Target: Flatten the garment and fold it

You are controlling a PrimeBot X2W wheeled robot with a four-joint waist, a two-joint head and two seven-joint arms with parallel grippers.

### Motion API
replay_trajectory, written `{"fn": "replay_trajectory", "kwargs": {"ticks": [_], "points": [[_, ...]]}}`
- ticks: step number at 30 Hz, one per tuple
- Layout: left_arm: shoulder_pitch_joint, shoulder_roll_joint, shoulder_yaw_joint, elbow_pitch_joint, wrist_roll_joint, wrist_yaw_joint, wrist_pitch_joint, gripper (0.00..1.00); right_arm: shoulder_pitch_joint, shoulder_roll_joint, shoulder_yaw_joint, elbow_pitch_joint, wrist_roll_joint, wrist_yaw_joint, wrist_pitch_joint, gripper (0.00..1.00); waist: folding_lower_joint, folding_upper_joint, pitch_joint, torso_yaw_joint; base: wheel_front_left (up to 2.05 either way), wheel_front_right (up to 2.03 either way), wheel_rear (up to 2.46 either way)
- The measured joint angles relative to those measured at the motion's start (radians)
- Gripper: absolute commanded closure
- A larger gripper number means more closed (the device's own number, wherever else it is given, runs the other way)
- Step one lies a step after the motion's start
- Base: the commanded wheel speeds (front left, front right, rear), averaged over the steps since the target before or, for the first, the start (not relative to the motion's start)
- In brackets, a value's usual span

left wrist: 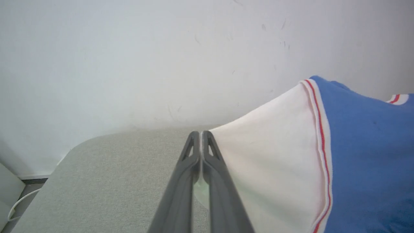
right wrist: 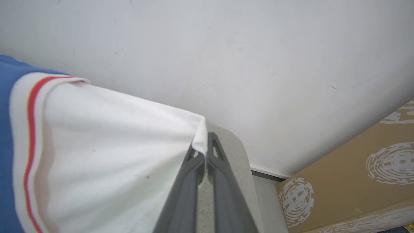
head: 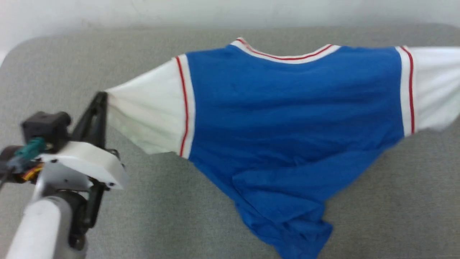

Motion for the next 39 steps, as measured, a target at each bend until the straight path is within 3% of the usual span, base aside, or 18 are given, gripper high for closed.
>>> {"fn": "replay_trajectory", "kwargs": {"ticks": [11, 20, 24, 30, 39], "points": [[-0.025, 0.044, 0.146, -0.193, -0.065, 0.021, -0.097, 1.0, 0.002, 0.042, -0.08, -0.344, -0.037, 0.0, 0.008, 1.0, 0.0, 0.0, -0.088, -0.067, 0.0, 0.0, 0.0], [-0.138, 0.11, 0.245, -0.262, -0.086, 0.004, -0.158, 1.0, -0.052, 0.044, -0.105, -0.474, -0.044, 0.0, 0.05, 1.0, 0.0, 0.0, -0.098, -0.105, 0.0, 0.0, 0.0], [-0.2, 0.147, 0.244, -0.232, -0.094, -0.015, -0.138, 1.0, -0.108, 0.035, -0.091, -0.467, -0.041, 0.0, 0.06, 1.0, 0.0001, 0.0, -0.075, -0.11, 0.0, 0.0, 0.0], [-0.385, 0.209, 0.179, -0.09, -0.116, -0.078, -0.057, 1.0, -0.283, 0.012, -0.026, -0.37, 0.005, 0.0, 0.067, 1.0, 0.0002, 0.0, -0.006, -0.115, 0.0, 0.0, 0.0], [-0.851, 0.245, 0.027, 0.261, -0.115, -0.188, 0.033, 1.0, -0.728, 0.027, 0.079, -0.069, 0.007, 0.0, 0.006, 1.0, 0.0005, 0.0, 0.165, -0.119, 0.0, 0.0, 0.0]]}}
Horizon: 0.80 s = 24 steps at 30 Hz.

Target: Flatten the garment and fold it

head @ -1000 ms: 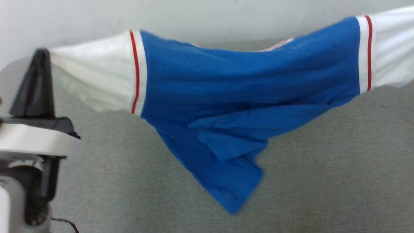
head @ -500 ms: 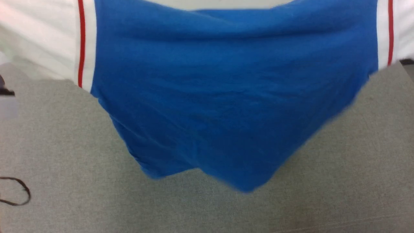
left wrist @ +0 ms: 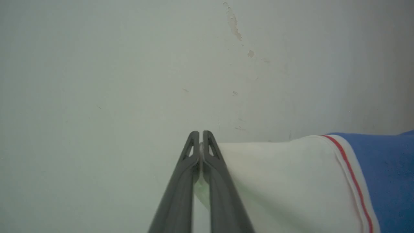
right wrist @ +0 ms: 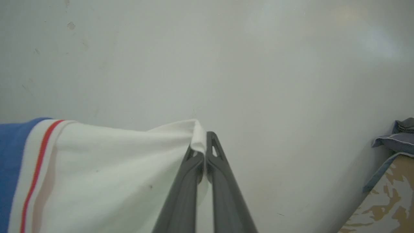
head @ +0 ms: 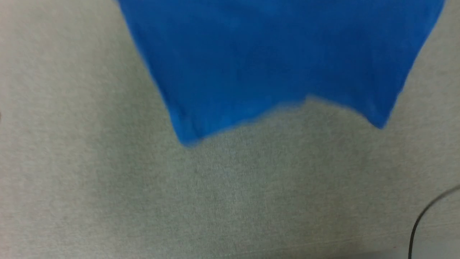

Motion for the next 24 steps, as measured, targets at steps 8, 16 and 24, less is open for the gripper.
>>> {"fn": "replay_trajectory", "kwargs": {"ticks": [8, 16, 24], "points": [[-0.472, -0.058, -0.082, 0.301, 0.078, -0.02, -0.129, 1.0, -0.392, 0.068, 0.024, 0.306, -0.092, 0.0, -0.124, 1.0, 0.0, 0.0, 0.168, 0.003, 0.0, 0.0, 0.0], [-0.752, -0.114, -0.089, 0.539, 0.131, -0.014, -0.361, 1.0, -0.599, 0.14, -0.058, 0.528, -0.202, 0.0, -0.285, 1.0, -0.0002, 0.0, 0.306, 0.016, 0.0, 0.0, 0.0], [-0.716, -0.141, -0.14, 0.72, 0.128, -0.036, -0.453, 1.0, -0.561, 0.199, -0.029, 0.673, -0.239, 0.0, -0.377, 1.0, -0.0002, 0.0, 0.371, 0.052, 0.0, 0.0, 0.0]]}}
